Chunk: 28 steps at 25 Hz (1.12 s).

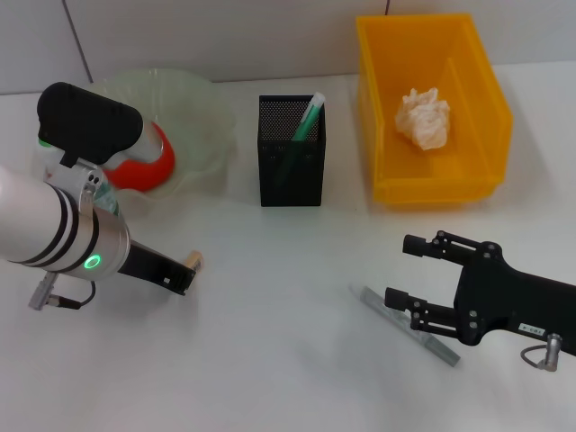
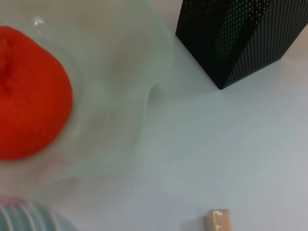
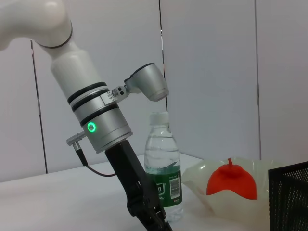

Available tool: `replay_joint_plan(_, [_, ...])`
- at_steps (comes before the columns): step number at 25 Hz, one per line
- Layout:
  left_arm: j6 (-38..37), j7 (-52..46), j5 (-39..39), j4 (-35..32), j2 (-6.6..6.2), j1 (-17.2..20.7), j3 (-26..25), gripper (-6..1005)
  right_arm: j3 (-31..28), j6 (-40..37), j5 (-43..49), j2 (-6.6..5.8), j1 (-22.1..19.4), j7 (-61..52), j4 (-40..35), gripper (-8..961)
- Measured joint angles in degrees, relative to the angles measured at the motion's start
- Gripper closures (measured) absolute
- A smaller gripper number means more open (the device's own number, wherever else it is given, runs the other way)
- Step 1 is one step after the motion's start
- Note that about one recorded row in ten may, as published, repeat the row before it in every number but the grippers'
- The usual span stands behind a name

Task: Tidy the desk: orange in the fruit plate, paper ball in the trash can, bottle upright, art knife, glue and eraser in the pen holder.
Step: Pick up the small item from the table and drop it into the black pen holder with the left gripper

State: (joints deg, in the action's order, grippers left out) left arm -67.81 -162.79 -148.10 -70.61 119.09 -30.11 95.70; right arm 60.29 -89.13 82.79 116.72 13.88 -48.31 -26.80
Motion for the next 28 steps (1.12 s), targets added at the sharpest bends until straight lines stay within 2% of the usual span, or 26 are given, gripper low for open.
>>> replay_joint_plan(4, [0.0, 0.0, 0.0, -0.2, 0.00, 0.0, 0.2, 864, 0.0, 0.0, 0.0, 0.00, -0.2, 0.0, 0.0, 228])
replay_joint_plan(9, [-0.1, 0.1, 0.1, -4.3, 0.00, 0.7, 0.4, 862, 0.0, 0.0, 0.0, 0.00, -0.6, -0.1, 0.1, 228])
replay_joint_plan(12, [-0.3, 3.1, 4.5, -9.9, -0.21, 1.5, -0.7, 861, 0.0, 0.0, -0.2, 0.04, -0.8, -0.1, 0.1, 228])
replay_joint_plan(17, [0.7, 8.6, 11.6, -14.7, -0.27, 2.0, -3.3, 859, 0.0, 0.0, -0.2, 0.09, -1.0, -0.1, 0.1, 228])
replay_joint_plan(22, [4.3, 12.2, 14.9, -15.2, -0.20, 0.7, -3.8, 857, 0.0, 0.0, -0.3, 0.09, -1.0, -0.1, 0.1, 228])
replay_joint_plan(26, [9.0, 15.7, 16.7, -13.1, -0.03, -2.3, -3.8, 856, 0.0, 0.0, -0.4, 0.09, -1.0, -0.1, 0.1, 228])
replay_joint_plan(28, [12.3, 18.2, 18.1, -9.6, 0.01, -4.6, -3.5, 855, 0.0, 0.0, -0.4, 0.09, -1.0, -0.1, 0.1, 228])
